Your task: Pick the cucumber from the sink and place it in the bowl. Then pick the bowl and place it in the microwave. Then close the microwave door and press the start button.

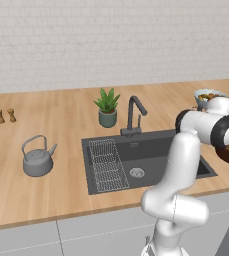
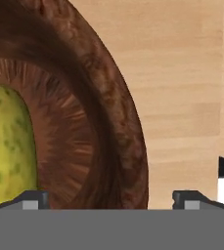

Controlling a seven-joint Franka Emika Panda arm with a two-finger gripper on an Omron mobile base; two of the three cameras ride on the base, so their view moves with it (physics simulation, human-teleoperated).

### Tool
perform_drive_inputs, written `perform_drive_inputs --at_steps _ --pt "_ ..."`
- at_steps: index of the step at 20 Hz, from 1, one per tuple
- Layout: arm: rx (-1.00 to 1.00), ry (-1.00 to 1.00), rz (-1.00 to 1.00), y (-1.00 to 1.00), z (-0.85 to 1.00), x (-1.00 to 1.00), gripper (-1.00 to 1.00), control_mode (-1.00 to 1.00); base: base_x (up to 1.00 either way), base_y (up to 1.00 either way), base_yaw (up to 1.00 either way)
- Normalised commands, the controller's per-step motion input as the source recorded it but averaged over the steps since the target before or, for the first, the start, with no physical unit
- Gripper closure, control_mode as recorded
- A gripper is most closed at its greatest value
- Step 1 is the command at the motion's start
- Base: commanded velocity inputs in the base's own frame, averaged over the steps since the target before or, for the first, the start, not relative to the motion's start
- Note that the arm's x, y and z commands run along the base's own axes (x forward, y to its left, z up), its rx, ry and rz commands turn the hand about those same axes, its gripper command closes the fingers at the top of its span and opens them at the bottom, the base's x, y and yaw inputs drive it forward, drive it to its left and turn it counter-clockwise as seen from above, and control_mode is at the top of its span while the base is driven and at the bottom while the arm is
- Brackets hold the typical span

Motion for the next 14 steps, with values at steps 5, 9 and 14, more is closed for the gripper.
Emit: perform_drive_inputs --at_steps 5,9,14 --pt "0.00 -0.01 0.00 0.06 -0.21 -0.01 1.00 -1.00 0.00 0.00 0.00" --pt "0.00 -0.04 0.00 0.06 -0.03 0.00 1.00 -1.00 0.00 0.00 0.00" --pt "0.00 -0.13 0.00 0.04 0.30 -0.31 1.00 -1.00 0.00 0.00 0.00"
